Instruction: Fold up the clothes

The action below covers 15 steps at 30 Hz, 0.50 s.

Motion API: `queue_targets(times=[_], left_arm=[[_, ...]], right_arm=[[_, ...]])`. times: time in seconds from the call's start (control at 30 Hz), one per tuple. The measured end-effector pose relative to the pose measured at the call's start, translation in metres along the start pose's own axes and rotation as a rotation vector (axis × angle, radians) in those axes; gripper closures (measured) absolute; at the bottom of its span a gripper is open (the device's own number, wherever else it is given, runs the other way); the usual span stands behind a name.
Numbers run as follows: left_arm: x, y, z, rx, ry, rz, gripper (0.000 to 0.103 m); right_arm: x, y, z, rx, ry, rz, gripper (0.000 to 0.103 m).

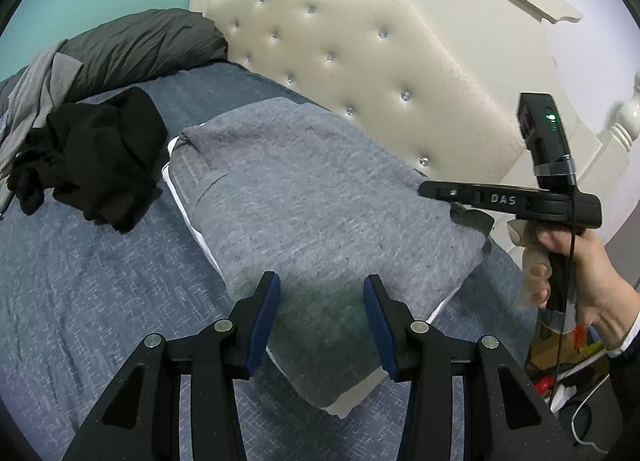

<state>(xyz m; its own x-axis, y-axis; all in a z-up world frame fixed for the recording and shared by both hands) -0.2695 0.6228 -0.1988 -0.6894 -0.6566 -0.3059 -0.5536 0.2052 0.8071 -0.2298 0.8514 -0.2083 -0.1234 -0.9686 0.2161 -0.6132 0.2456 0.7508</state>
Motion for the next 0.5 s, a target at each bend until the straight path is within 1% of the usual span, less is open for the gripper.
queue_targets(times=[0.1,0.27,0.3,0.37,0.4,0.47,0.5], left_arm=[[0.001,0.0,-0.003,0.001,0.003,0.0,0.056],[-0.001,0.0,-0.006,-0.003,0.002,-0.011,0.056],[-0.002,0.0,-0.007,-0.003,0.003,-0.011,0.056],[-0.004,0.0,-0.008,-0.004,0.005,-0.012,0.056],[-0.005,-0.001,-0.009,-0.004,0.006,-0.01,0.056],[-0.005,0.0,-0.009,-0.003,0.009,-0.008,0.056],[-0.005,0.0,-0.009,-0.003,0.011,-0.007,0.056]], right_arm=[[-0.001,0.007,-0.014,-0.057,-0.027,0.012,0.103],[0.006,0.003,-0.052,-0.137,0.029,0.047,0.103],[0.005,0.0,-0.056,-0.137,0.04,0.059,0.103],[0.001,-0.01,-0.059,-0.104,0.052,0.095,0.101],[0.0,-0.013,-0.059,-0.101,0.05,0.112,0.1],[-0.011,-0.019,-0.061,-0.109,0.023,0.168,0.094],[-0.017,-0.023,-0.062,-0.112,0.032,0.215,0.086]])
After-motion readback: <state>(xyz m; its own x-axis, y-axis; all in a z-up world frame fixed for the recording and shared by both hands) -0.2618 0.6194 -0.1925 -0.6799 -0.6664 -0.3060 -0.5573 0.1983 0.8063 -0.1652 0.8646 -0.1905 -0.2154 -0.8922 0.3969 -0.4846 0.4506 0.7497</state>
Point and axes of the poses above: each gripper's, at about its wrist camera, not at the fingertips, and z roughly the way its jaws point, x to its left, y to its top, the point moved 4 cm from there along z, roughly the way its jaws point, and after that the axes turned 14 degrees about -x, right-handed, at the moved point
